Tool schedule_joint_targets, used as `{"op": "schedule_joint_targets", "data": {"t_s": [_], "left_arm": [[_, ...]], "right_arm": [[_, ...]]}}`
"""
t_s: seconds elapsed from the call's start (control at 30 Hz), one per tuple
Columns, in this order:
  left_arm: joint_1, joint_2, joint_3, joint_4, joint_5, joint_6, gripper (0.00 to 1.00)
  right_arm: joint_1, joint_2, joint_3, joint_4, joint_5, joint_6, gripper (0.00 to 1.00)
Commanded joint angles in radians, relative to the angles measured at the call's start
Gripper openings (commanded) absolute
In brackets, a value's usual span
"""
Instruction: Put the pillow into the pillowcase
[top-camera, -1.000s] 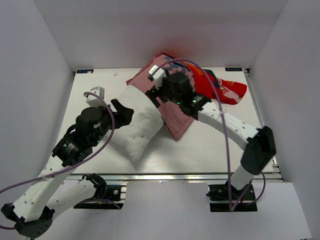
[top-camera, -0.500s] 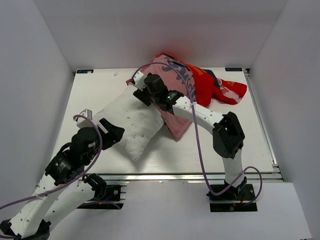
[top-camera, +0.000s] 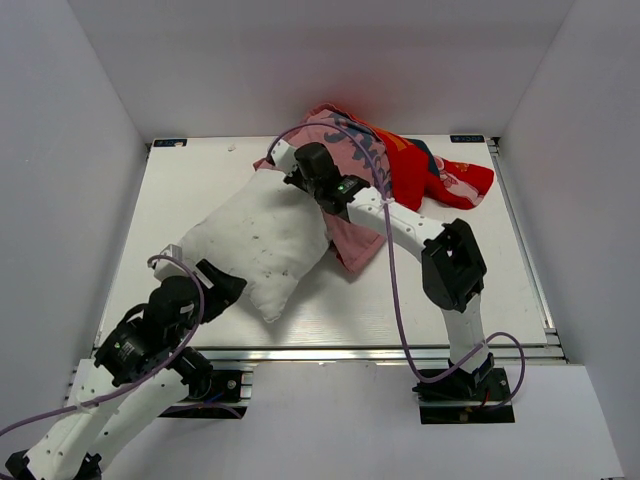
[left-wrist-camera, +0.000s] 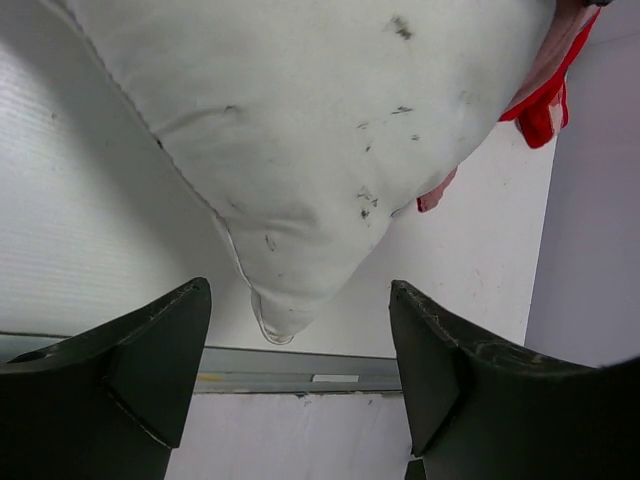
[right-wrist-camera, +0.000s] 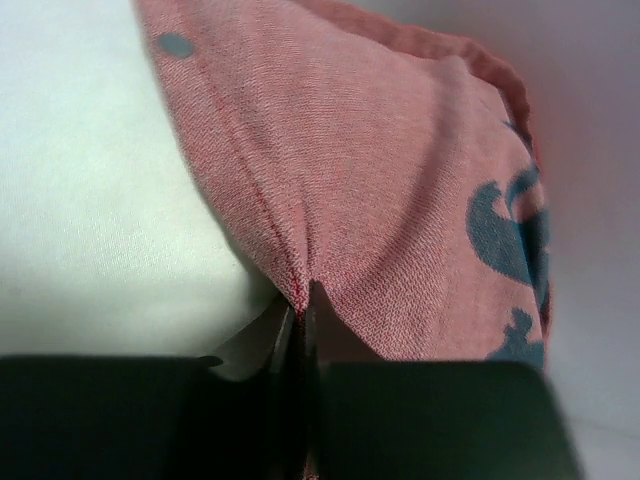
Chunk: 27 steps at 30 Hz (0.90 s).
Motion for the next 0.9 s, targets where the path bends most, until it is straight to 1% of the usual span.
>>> {"op": "schedule_joint_targets", "data": {"t_s": [0.0,0.07,0.1,0.17,0.23,0.33,0.37,0.4,0.5,0.53,0.6,0.73,0.8,0.87], "left_arm": [[0.001,-0.025,-0.037,-0.056,0.016,-0.100,0.81],[0.001,-0.032,-0.052,-0.077,0.019,-0.152,0.81],[0.001,-0.032,-0.060,-0.086,0.018,-0.169,0.80],[0.001,-0.031,-0.084,-0.083,0.021,-0.213,0.80],[0.001,-0.014,-0.120,-0.071,0.030,-0.255,0.80],[0.001,0.053,-0.141,-0.053,0.027,-0.281,0.80],[0.001,0.073,-0.141,-0.047,0.021,-0.287,0.81],[0.001,0.095,-0.140,-0.047,0.012,-0.295,0.84],[-0.001,0.178,-0.131,-0.053,-0.047,-0.321,0.87],[0.001,0.210,-0.124,-0.045,-0.062,-0.321,0.89],[0.001,0.231,-0.109,-0.004,-0.106,-0.318,0.91],[0.002,0.264,-0.104,0.117,-0.157,-0.299,0.98],[0.013,0.299,-0.115,0.177,-0.166,-0.296,0.98],[0.031,0.339,-0.129,0.255,-0.147,-0.275,0.98]], "right_arm": [[-0.003,-0.018,0.107,-0.087,-0.227,0.053,0.00],[-0.003,-0.054,0.143,-0.147,-0.319,0.124,0.00],[-0.003,-0.066,0.191,-0.158,-0.419,0.199,0.00],[-0.003,-0.094,0.241,-0.178,-0.501,0.259,0.00],[-0.003,-0.112,0.303,-0.176,-0.521,0.330,0.00],[-0.003,-0.130,0.333,-0.182,-0.531,0.367,0.00],[-0.004,-0.138,0.328,-0.187,-0.535,0.371,0.00],[-0.004,-0.147,0.319,-0.191,-0.543,0.376,0.00],[-0.006,-0.204,0.229,-0.164,-0.555,0.390,0.00],[-0.006,-0.230,0.207,-0.158,-0.560,0.393,0.00],[-0.004,-0.247,0.170,-0.167,-0.580,0.411,0.00],[-0.006,-0.281,0.120,-0.182,-0.600,0.437,0.00],[-0.004,-0.290,0.097,-0.184,-0.603,0.437,0.00],[-0.006,-0.302,0.084,-0.190,-0.607,0.434,0.00]]}}
